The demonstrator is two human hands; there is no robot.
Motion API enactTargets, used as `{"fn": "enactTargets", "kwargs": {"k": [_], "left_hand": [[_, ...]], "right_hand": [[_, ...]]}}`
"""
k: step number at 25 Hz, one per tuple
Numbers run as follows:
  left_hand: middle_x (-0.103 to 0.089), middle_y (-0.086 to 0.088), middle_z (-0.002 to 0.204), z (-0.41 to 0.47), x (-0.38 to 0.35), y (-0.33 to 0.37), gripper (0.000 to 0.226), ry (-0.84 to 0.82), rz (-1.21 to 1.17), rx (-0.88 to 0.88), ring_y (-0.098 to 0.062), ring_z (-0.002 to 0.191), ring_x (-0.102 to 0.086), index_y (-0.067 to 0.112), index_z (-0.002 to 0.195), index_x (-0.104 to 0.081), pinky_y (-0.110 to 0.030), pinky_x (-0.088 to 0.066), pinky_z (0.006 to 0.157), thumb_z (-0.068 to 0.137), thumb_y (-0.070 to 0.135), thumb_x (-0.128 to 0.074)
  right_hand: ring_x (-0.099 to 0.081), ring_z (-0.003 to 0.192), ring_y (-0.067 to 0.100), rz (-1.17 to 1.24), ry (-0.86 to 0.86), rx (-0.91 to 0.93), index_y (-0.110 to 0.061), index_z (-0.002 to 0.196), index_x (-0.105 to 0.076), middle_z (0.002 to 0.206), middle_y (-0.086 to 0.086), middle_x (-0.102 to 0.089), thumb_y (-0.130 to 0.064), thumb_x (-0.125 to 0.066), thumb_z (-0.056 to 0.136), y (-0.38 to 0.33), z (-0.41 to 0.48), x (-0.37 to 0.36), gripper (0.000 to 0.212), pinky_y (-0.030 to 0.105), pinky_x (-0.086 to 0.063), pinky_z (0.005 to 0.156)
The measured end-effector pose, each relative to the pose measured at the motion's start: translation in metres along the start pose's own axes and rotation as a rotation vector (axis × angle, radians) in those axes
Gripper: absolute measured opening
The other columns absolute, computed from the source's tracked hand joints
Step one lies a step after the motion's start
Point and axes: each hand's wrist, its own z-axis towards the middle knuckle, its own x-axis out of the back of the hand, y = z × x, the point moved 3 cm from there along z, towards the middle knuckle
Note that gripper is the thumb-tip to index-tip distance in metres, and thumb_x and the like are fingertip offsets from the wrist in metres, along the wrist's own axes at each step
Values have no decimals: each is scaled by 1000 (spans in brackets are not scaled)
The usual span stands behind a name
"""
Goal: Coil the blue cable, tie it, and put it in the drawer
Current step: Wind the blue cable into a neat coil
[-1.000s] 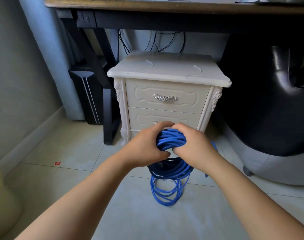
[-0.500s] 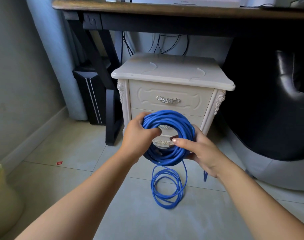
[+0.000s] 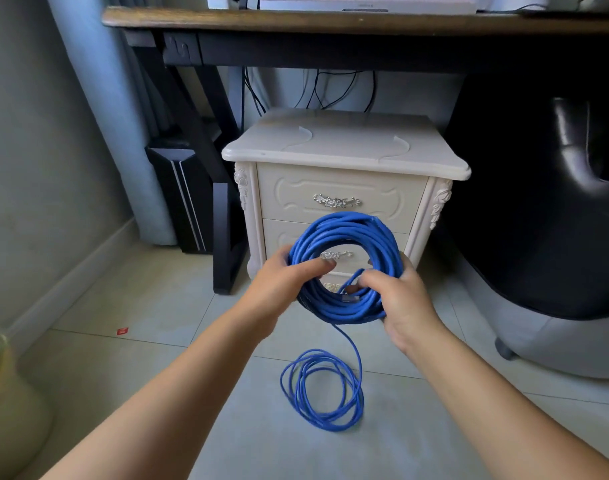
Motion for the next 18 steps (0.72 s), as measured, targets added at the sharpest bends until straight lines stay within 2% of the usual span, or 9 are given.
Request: {"fn": "enactTargets", "kwargs": {"k": [3, 4, 6, 8, 9, 12, 15, 18], "left_hand": [[-68, 6, 106, 0, 6, 8, 49, 12, 278, -188, -3, 84, -67, 28, 121, -60, -17, -51, 74, 77, 16, -78], [-65, 7, 113, -2, 4, 10, 58, 15, 420, -294, -1, 90, -66, 30, 127, -56, -16, -51, 79, 76, 14, -77], [-58, 8, 117, -6, -5, 10, 69, -29, 690, -470, -1, 99, -60, 31, 134, -51, -18, -48, 88, 72, 14, -75], [-60, 9, 111, -8, -8, 9, 66, -50, 781, -482, -5, 96, -60, 31, 132, -52, -23, -50, 85, 71, 17, -74], [-64, 9, 103, -8, -8, 8, 56, -34, 791, -460, -7, 89, -62, 29, 125, -57, -26, -53, 81, 72, 19, -74], [-65, 4, 75, -12, -7, 11, 22, 33, 769, -433, -12, 68, -61, 20, 93, -61, -33, -53, 65, 74, 19, -72], [-64, 2, 68, -10, -4, 12, 20, 71, 564, -348, -7, 55, -53, 17, 87, -62, -20, -44, 54, 74, 14, -76], [-62, 3, 66, -10, 1, 13, 18, 85, 317, -280, -11, 59, -54, 15, 87, -65, -29, -48, 61, 75, 10, -78]], "right_hand": [[-57, 58, 5, -472, -40, 169, -29, 87, -57, 71, -6, -61, 2, -66, 69, -15, -4, 0, 37, 24, -48, 60], [-56, 60, 5, -585, -73, 215, -31, 87, -56, 74, -7, -62, 1, -66, 70, -16, -7, -3, 37, 23, -46, 59], [-59, 72, 12, -760, -125, 298, -29, 91, -57, 81, -6, -64, -5, -67, 71, -14, -13, -9, 34, 30, -48, 65], [-57, 81, 16, -885, -159, 360, -28, 100, -59, 89, -8, -63, -9, -67, 72, -13, -17, -13, 35, 30, -47, 70], [-56, 83, 15, -913, -167, 380, -29, 103, -59, 92, -9, -62, -9, -66, 73, -14, -17, -13, 36, 29, -46, 71], [-61, 78, 15, -814, -195, 320, -33, 102, -56, 91, -7, -64, -11, -69, 71, -19, -16, -10, 40, 33, -50, 70], [-67, 75, 14, -512, -290, 122, -28, 105, -57, 95, 0, -70, -10, -80, 71, -21, -10, -2, 45, 32, -55, 71], [-72, 94, 23, -284, -461, -45, -21, 112, -64, 104, 7, -74, -25, -80, 69, -23, -5, 7, 46, 38, -56, 85]]}}
